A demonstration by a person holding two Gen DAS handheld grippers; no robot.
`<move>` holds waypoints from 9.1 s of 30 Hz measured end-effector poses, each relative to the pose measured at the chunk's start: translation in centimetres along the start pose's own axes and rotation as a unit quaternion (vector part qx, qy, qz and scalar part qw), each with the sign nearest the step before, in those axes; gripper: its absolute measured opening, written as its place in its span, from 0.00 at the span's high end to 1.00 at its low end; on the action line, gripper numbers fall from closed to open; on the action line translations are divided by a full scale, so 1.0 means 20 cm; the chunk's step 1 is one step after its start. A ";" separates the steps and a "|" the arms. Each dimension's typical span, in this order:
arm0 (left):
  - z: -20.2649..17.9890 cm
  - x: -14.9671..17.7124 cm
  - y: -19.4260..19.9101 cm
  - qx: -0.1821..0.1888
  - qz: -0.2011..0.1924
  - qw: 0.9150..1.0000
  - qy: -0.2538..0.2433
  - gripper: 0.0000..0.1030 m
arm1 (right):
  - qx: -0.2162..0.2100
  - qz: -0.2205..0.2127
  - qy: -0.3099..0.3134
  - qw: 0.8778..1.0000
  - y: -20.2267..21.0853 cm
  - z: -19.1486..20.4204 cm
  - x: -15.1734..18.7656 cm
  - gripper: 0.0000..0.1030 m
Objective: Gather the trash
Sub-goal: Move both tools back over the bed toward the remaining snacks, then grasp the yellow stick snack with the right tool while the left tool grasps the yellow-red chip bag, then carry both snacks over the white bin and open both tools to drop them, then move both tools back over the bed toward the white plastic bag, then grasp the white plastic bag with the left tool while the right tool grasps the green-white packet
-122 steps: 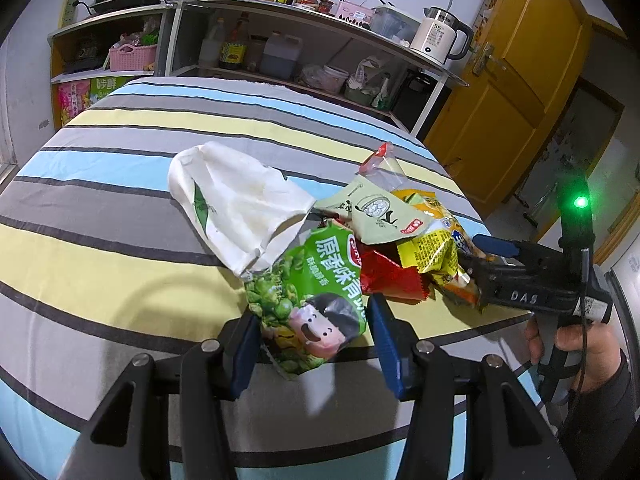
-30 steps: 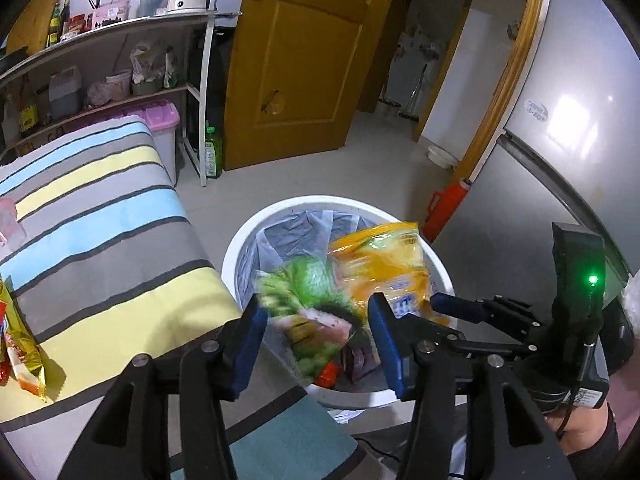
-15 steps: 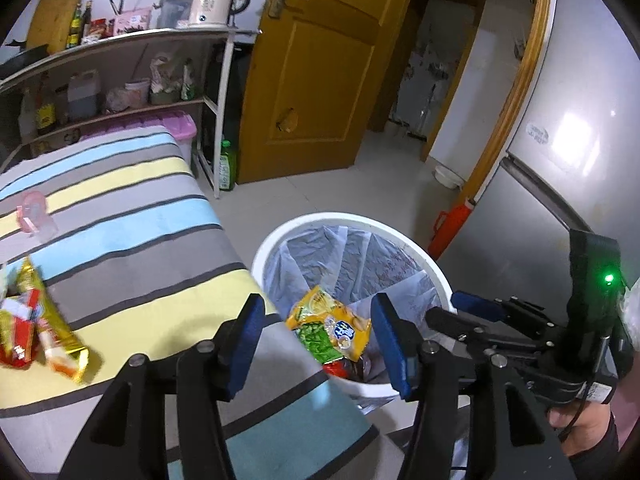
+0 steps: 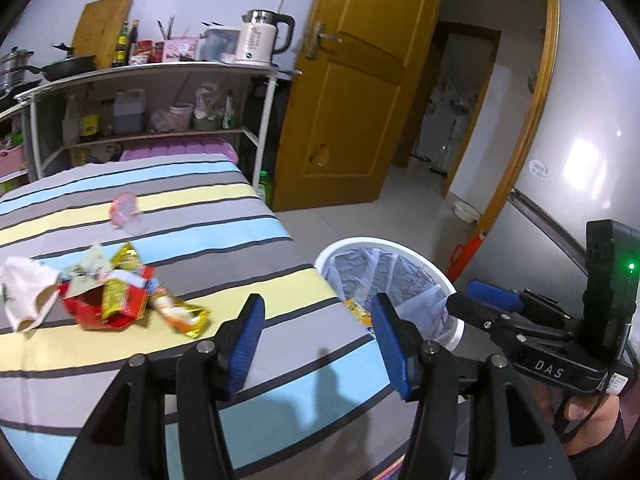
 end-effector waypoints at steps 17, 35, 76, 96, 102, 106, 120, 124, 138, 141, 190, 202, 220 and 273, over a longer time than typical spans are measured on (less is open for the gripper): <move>0.38 0.10 0.26 -0.069 -0.026 0.996 0.046 0.45 | -0.060 0.027 0.073 0.995 -0.11 0.41 0.05 0.51; 0.71 0.13 0.32 -0.110 -0.033 0.989 0.089 0.45 | -0.111 0.057 0.120 0.985 -0.40 0.72 0.02 0.51; 0.61 0.02 -0.08 -0.070 0.028 0.997 0.019 0.44 | -0.118 0.120 0.118 0.979 -0.65 0.65 0.08 0.77; 0.64 0.11 -0.25 -0.119 0.108 0.987 0.011 0.68 | -0.096 0.105 0.077 0.987 -0.54 0.45 0.10 0.77; 0.65 0.09 -0.19 -0.112 0.086 0.990 0.028 0.71 | -0.091 0.098 0.071 0.988 -0.49 0.42 0.09 0.77; 0.62 0.08 -0.13 -0.102 0.068 0.992 0.030 0.71 | -0.087 0.088 0.064 0.990 -0.45 0.40 0.08 0.77; 0.37 0.05 -0.01 -0.052 0.037 0.998 0.015 0.71 | -0.062 0.057 0.040 0.996 -0.24 0.31 0.05 0.77; 0.27 0.03 -0.01 -0.039 0.032 0.999 0.008 0.71 | -0.051 0.048 0.033 0.997 -0.17 0.25 0.05 0.77; -0.05 0.00 -0.10 0.007 0.032 0.999 -0.027 0.71 | -0.010 0.033 -0.007 0.999 -0.04 -0.03 0.07 0.77; -0.11 0.01 -0.13 0.016 0.037 0.999 -0.032 0.71 | -0.002 0.033 -0.015 0.999 -0.03 -0.09 0.08 0.77; -0.33 0.08 -0.53 0.059 0.100 0.993 -0.024 0.49 | 0.045 0.072 -0.077 0.993 -0.19 -0.46 0.19 0.61; -0.26 0.02 -0.28 0.052 0.057 0.997 -0.018 0.49 | 0.031 0.029 -0.046 0.998 -0.04 -0.27 0.07 0.61; -0.07 0.01 0.09 0.019 -0.005 1.000 -0.016 0.49 | -0.024 -0.015 -0.001 1.000 0.11 0.11 0.00 0.61; 1.27 0.12 0.30 -0.213 -0.014 0.963 0.165 0.41 | -0.155 0.065 0.107 0.980 -0.54 0.95 -0.10 0.57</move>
Point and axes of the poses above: each gripper's, at about its wrist camera, not at the fingertips, and y roughly against the way its jaws point, z to its left, x to its underside, the point moved 8 cm from there along -y, roughly the way its jaws point, and after that the axes turned 3 degrees about -z, right-handed, at the moved point
